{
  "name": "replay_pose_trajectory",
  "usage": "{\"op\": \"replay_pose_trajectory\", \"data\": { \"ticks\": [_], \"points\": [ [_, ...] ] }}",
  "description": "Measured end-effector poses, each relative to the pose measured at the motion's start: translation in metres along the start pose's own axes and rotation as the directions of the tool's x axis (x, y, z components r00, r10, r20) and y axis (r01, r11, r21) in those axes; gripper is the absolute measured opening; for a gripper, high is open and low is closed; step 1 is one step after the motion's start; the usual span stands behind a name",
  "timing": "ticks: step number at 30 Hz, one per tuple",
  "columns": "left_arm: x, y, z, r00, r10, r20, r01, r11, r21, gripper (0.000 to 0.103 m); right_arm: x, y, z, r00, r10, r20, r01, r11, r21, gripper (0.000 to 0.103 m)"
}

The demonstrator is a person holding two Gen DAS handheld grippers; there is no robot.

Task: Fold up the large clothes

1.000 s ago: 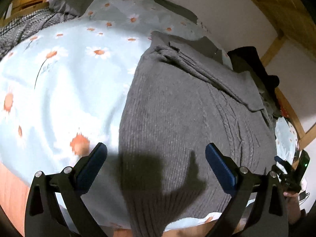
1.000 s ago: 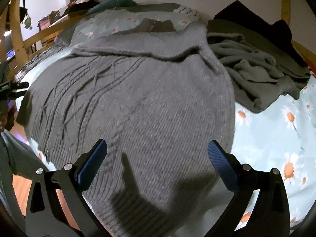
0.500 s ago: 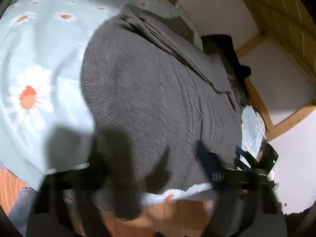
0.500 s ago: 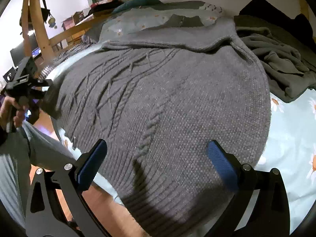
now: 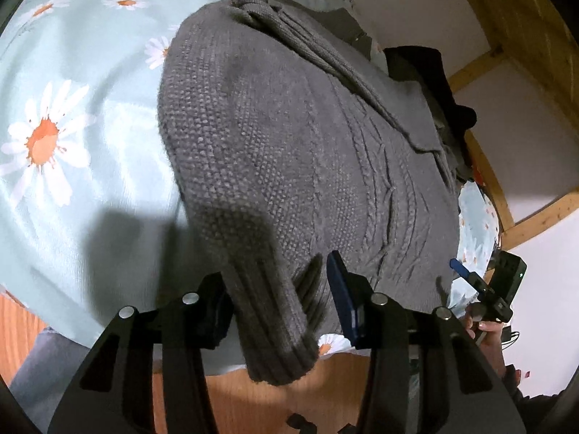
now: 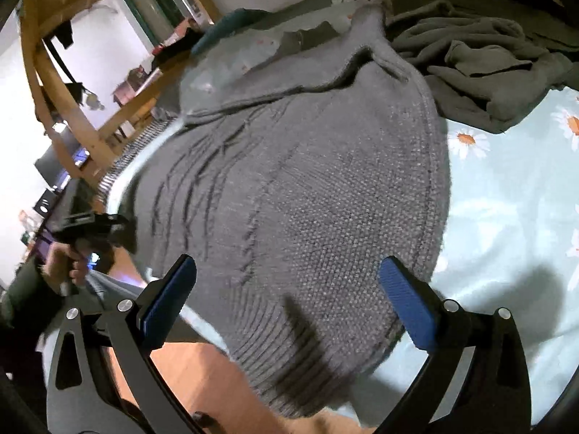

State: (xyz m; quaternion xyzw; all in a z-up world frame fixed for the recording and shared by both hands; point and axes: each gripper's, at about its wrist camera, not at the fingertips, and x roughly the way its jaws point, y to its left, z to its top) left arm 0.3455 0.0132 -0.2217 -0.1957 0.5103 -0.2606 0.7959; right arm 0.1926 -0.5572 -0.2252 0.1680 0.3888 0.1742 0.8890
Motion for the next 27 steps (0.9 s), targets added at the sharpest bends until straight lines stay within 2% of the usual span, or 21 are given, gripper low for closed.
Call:
{"op": "replay_pose_trajectory", "data": {
  "ticks": [3,7,10,13,15,16,17,18,19,20,21,22,23,25,26,27],
  "points": [
    [0.002,0.005,0.001,1.0,0.007,-0.004,-0.007,1.0,-0.015,0.045,-0.009,-0.007,-0.002,1.0,-0.015,0.012,0.015,1.0,0.019,0.1],
    [0.004,0.005,0.001,1.0,0.021,-0.01,-0.021,1.0,-0.005,0.045,-0.009,-0.014,-0.01,0.993,-0.116,-0.024,0.116,0.993,0.026,0.1],
    [0.007,0.002,0.001,0.999,0.037,-0.009,-0.037,0.999,0.008,0.046,0.006,-0.01,-0.019,0.993,-0.058,-0.102,0.061,0.998,0.026,0.1],
    [0.01,-0.001,0.002,0.999,0.031,-0.006,-0.031,0.999,0.008,0.052,0.02,0.006,-0.028,0.988,0.046,-0.15,-0.044,0.999,0.016,0.1],
    [0.012,-0.004,0.001,0.999,0.041,-0.006,-0.041,0.999,0.023,0.053,0.023,0.013,-0.03,0.983,0.112,-0.146,-0.108,0.994,0.034,0.099],
    [0.011,-0.004,0.001,0.999,0.047,-0.006,-0.047,0.998,0.03,0.053,0.022,0.012,-0.03,0.972,0.192,-0.137,-0.181,0.98,0.089,0.096],
    [0.012,-0.005,0.0,0.999,0.047,-0.009,-0.046,0.998,0.037,0.053,0.022,0.009,-0.028,0.958,0.259,-0.127,-0.24,0.96,0.145,0.074],
    [0.012,-0.007,-0.001,0.999,0.045,-0.01,-0.045,0.998,0.037,0.053,0.021,0.005,-0.027,0.948,0.299,-0.103,-0.276,0.942,0.192,0.045],
    [0.012,-0.007,-0.001,0.999,0.043,-0.008,-0.043,0.998,0.037,0.052,0.019,0.0,-0.025,0.955,0.286,-0.082,-0.263,0.94,0.218,0.036],
    [0.012,-0.006,-0.001,0.999,0.047,-0.007,-0.046,0.998,0.034,0.05,0.02,-0.006,-0.026,0.965,0.247,-0.084,-0.222,0.946,0.235,0.035],
    [0.012,-0.005,-0.001,0.998,0.058,-0.006,-0.058,0.998,0.03,0.045,0.025,-0.013,-0.029,0.979,0.165,-0.12,-0.131,0.959,0.252,0.036],
    [0.012,-0.003,-0.001,0.998,0.057,-0.007,-0.057,0.998,0.023,0.045,0.03,-0.02,-0.032,0.982,0.118,-0.147,-0.074,0.959,0.275,0.034],
    [0.012,0.0,-0.001,0.999,0.053,-0.009,-0.053,0.999,0.013,0.045,0.036,-0.031,-0.037,0.98,0.124,-0.158,-0.066,0.94,0.334,0.032],
    [0.015,0.002,-0.002,0.998,0.058,-0.018,-0.058,0.998,0.009,0.045,0.038,-0.035,-0.036,0.974,0.176,-0.143,-0.111,0.92,0.375,0.047],
    [0.016,0.001,-0.002,0.998,0.063,-0.021,-0.063,0.998,0.012,0.046,0.039,-0.033,-0.035,0.961,0.251,-0.116,-0.189,0.903,0.385,0.077],
    [0.016,0.0,-0.002,0.997,0.07,-0.022,-0.07,0.997,0.022,0.046,0.04,-0.027,-0.033,0.948,0.308,-0.079,-0.255,0.885,0.389,0.091]
  ]
}}
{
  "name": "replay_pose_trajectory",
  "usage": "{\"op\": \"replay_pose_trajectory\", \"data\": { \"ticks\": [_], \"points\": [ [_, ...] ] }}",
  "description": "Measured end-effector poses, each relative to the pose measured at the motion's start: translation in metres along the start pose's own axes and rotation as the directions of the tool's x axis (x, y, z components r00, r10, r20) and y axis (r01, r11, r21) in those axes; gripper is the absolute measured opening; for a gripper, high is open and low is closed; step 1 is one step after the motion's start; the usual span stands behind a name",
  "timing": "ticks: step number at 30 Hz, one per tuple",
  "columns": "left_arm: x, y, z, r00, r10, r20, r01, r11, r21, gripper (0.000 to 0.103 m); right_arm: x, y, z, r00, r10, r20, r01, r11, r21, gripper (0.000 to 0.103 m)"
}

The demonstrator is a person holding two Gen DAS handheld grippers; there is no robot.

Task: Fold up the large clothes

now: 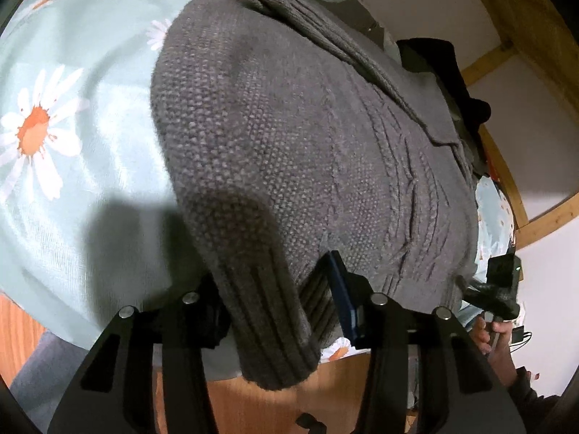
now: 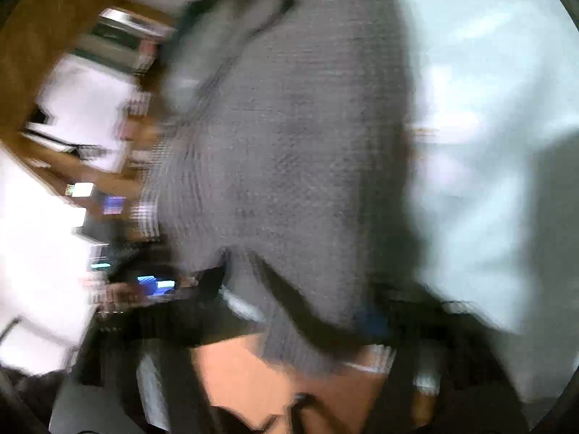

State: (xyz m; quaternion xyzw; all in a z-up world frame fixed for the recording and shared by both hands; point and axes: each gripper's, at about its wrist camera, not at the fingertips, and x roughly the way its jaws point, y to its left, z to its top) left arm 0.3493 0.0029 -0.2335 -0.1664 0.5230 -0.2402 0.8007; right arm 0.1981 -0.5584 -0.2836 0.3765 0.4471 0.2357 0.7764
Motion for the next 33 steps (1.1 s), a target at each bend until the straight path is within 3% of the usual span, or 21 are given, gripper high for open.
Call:
{"op": "replay_pose_trajectory", "data": {
  "ticks": [1,2,3,4,7,13,18,20,23,27,28,29,30,33],
  "points": [
    [0.0,-0.002,0.0,1.0,0.002,-0.005,-0.002,1.0,0.011,0.046,0.003,0.004,-0.001,1.0,0.008,0.002,-0.008,1.0,-0.004,0.085],
    [-0.001,-0.004,-0.001,1.0,-0.001,-0.005,0.001,1.0,0.015,0.045,0.007,0.009,-0.002,1.0,0.012,-0.009,-0.013,1.0,-0.021,0.038],
    [-0.002,-0.004,-0.001,1.0,-0.014,-0.003,0.014,1.0,0.012,0.034,0.009,0.011,-0.002,1.0,0.002,-0.012,-0.003,1.0,-0.031,0.013],
    [-0.005,-0.004,-0.001,0.999,-0.037,0.002,0.037,0.999,0.007,0.027,0.007,0.014,-0.003,0.999,0.034,-0.005,-0.034,0.999,-0.032,0.013],
    [-0.012,-0.008,-0.002,0.998,-0.054,0.019,0.054,0.998,0.018,0.022,-0.011,0.022,-0.002,0.99,0.13,0.052,-0.129,0.991,-0.03,0.012],
    [-0.016,-0.008,-0.011,0.999,-0.045,-0.014,0.044,0.999,-0.021,0.018,-0.026,0.005,-0.003,0.987,0.137,0.089,-0.143,0.987,0.069,0.011],
    [-0.03,-0.003,-0.034,0.996,-0.048,-0.079,0.043,0.997,-0.065,0.015,-0.077,-0.012,-0.024,0.955,0.187,0.231,-0.236,0.95,0.205,0.011],
    [-0.033,-0.004,-0.046,0.991,-0.082,-0.102,0.074,0.994,-0.081,0.015,-0.09,-0.009,-0.029,0.958,0.185,0.218,-0.226,0.957,0.183,0.011],
    [-0.027,-0.014,-0.057,0.988,-0.072,-0.135,0.065,0.996,-0.058,0.015,-0.083,0.003,-0.031,0.973,0.174,0.148,-0.194,0.972,0.135,0.011],
    [-0.001,-0.013,-0.058,0.985,-0.029,-0.172,0.015,0.997,-0.08,0.034,-0.049,-0.003,-0.021,0.992,0.111,0.065,-0.121,0.979,0.163,0.014],
    [0.005,-0.014,-0.058,0.985,-0.009,-0.175,-0.003,0.998,-0.069,0.034,-0.043,-0.005,-0.019,0.993,0.1,0.064,-0.109,0.979,0.174,0.013],
    [0.007,-0.021,-0.059,0.985,0.001,-0.172,-0.011,0.998,-0.055,0.033,-0.044,-0.007,-0.018,0.993,0.094,0.066,-0.104,0.979,0.175,0.012],
    [0.003,-0.026,-0.059,0.988,-0.011,-0.157,0.005,0.999,-0.038,0.024,-0.045,-0.006,-0.018,0.992,0.099,0.073,-0.11,0.979,0.171,0.012],
    [-0.022,-0.029,-0.06,0.993,-0.071,-0.092,0.067,0.997,-0.043,0.012,-0.063,0.004,-0.025,0.98,0.155,0.127,-0.174,0.973,0.153,0.012]
  ]
}}
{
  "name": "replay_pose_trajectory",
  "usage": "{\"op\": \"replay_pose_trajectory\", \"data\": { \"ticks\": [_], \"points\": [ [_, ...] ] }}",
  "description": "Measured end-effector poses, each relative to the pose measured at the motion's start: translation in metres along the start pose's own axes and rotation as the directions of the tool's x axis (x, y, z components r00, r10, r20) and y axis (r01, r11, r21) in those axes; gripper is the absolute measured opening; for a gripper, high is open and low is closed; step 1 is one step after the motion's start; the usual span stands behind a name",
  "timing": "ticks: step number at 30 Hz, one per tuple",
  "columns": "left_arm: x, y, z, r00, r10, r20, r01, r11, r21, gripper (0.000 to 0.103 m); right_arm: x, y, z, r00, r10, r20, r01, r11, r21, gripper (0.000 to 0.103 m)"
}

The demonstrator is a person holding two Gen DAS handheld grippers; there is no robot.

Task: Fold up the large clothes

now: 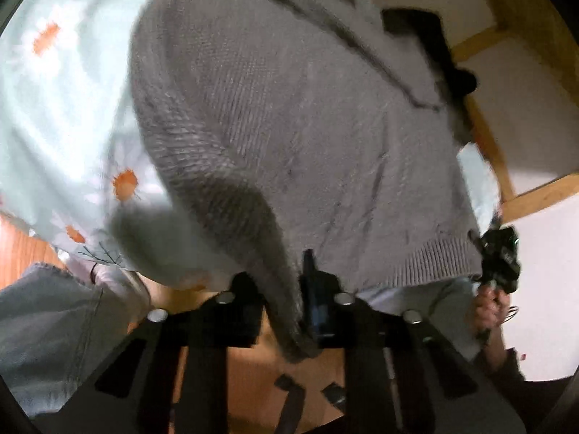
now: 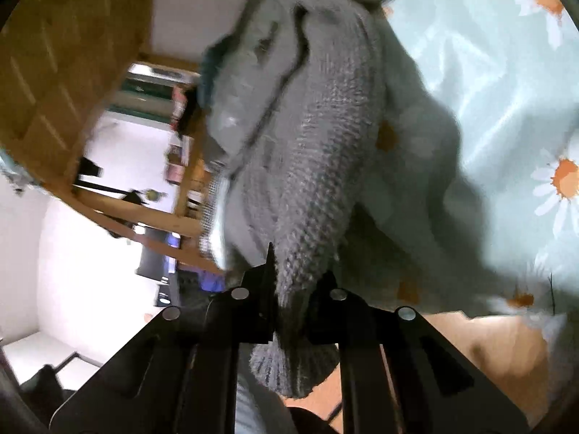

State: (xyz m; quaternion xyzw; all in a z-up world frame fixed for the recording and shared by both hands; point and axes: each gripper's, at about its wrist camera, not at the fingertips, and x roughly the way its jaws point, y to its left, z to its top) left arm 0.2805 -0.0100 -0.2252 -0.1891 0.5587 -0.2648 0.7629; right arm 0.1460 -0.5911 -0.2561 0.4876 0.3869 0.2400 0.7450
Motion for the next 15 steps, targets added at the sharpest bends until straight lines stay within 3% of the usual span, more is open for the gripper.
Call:
{"op": "replay_pose_trajectory", "data": {
  "ticks": [2,7,11,15],
  "points": [
    [-0.019,0.003,-0.005,0.998,-0.05,0.023,0.051,0.998,-0.043,0.012,-0.018,0.004,-0.008,1.0,-0.007,0.03,0.007,1.0,0.009,0.012],
    [-0.062,0.006,-0.038,0.996,-0.056,0.071,0.063,0.993,-0.096,0.011,-0.056,0.01,-0.037,0.996,0.011,0.083,-0.016,0.998,0.062,0.011],
    [-0.07,-0.016,-0.057,0.993,-0.096,0.064,0.101,0.992,-0.077,0.011,-0.078,0.027,-0.048,0.99,0.091,0.107,-0.096,0.994,0.047,0.01],
    [-0.08,-0.04,-0.047,0.986,-0.137,0.095,0.14,0.99,-0.024,0.011,-0.096,0.048,-0.043,0.982,0.138,0.13,-0.139,0.99,-0.001,0.01]
  ]
}}
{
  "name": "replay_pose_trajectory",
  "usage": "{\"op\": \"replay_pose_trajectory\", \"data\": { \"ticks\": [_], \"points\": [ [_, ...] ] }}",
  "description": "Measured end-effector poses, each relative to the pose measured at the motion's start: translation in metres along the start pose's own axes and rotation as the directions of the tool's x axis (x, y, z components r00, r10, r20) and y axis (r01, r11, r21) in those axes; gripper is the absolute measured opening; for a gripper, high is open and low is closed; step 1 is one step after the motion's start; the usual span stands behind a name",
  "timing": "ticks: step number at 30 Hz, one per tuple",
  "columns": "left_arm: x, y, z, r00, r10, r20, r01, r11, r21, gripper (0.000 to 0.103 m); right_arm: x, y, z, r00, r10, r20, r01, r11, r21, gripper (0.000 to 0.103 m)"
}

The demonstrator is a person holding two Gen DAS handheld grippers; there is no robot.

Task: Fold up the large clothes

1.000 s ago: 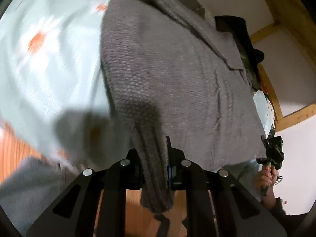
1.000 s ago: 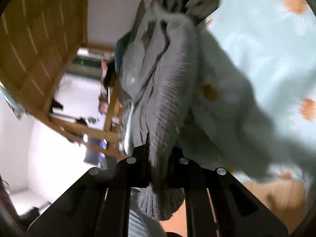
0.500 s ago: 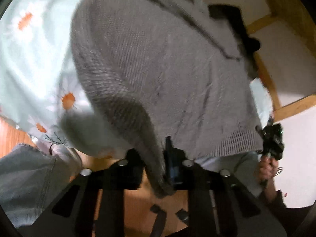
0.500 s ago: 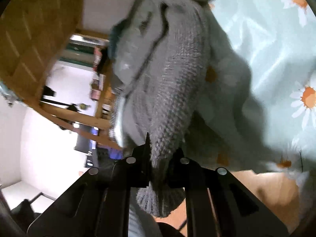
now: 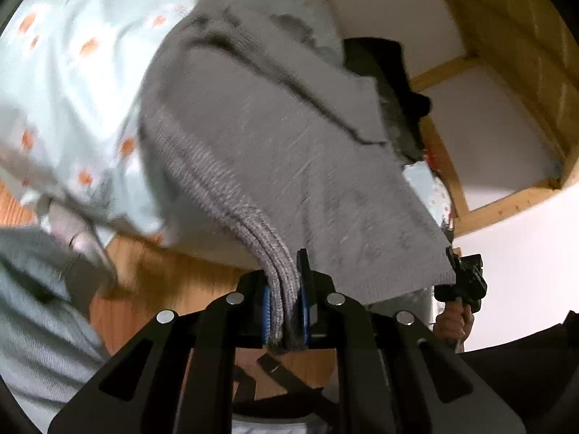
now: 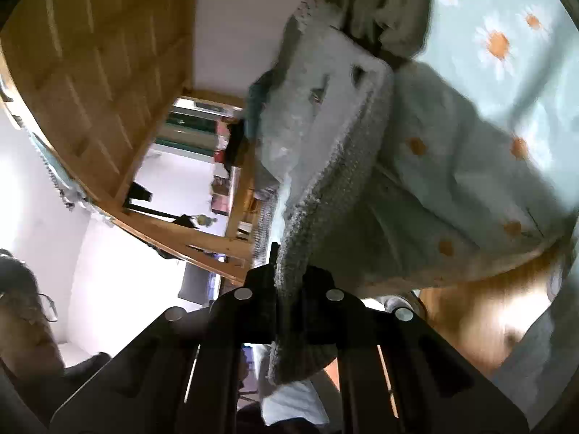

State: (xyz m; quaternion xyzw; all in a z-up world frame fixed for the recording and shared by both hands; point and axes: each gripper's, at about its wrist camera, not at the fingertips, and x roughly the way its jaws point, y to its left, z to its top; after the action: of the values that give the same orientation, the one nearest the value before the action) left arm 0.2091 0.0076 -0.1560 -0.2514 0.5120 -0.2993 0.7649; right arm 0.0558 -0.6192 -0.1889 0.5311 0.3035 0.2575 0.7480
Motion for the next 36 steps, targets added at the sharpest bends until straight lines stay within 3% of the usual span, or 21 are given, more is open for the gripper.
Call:
{"op": "replay_pose_trajectory", "data": {
  "ticks": [5,16,26,36],
  "points": [
    [-0.013,-0.012,0.028,0.997,-0.019,0.07,0.017,0.999,0.033,0.011,0.007,0.014,0.023,0.999,0.027,0.022,-0.025,0.999,-0.048,0.009],
    [-0.035,-0.032,0.127,0.977,-0.046,0.207,0.023,0.993,0.112,0.011,0.048,0.032,0.124,0.977,0.169,0.132,-0.155,0.981,-0.114,0.009],
    [-0.009,-0.03,0.24,0.964,0.018,0.266,-0.058,0.988,0.143,0.011,0.125,0.042,0.238,0.975,0.158,0.157,-0.133,0.978,-0.16,0.009],
    [0.041,-0.009,0.356,0.954,0.048,0.296,-0.091,0.987,0.133,0.011,0.211,0.029,0.337,0.979,0.076,0.191,-0.05,0.989,-0.138,0.009]
  ]
}}
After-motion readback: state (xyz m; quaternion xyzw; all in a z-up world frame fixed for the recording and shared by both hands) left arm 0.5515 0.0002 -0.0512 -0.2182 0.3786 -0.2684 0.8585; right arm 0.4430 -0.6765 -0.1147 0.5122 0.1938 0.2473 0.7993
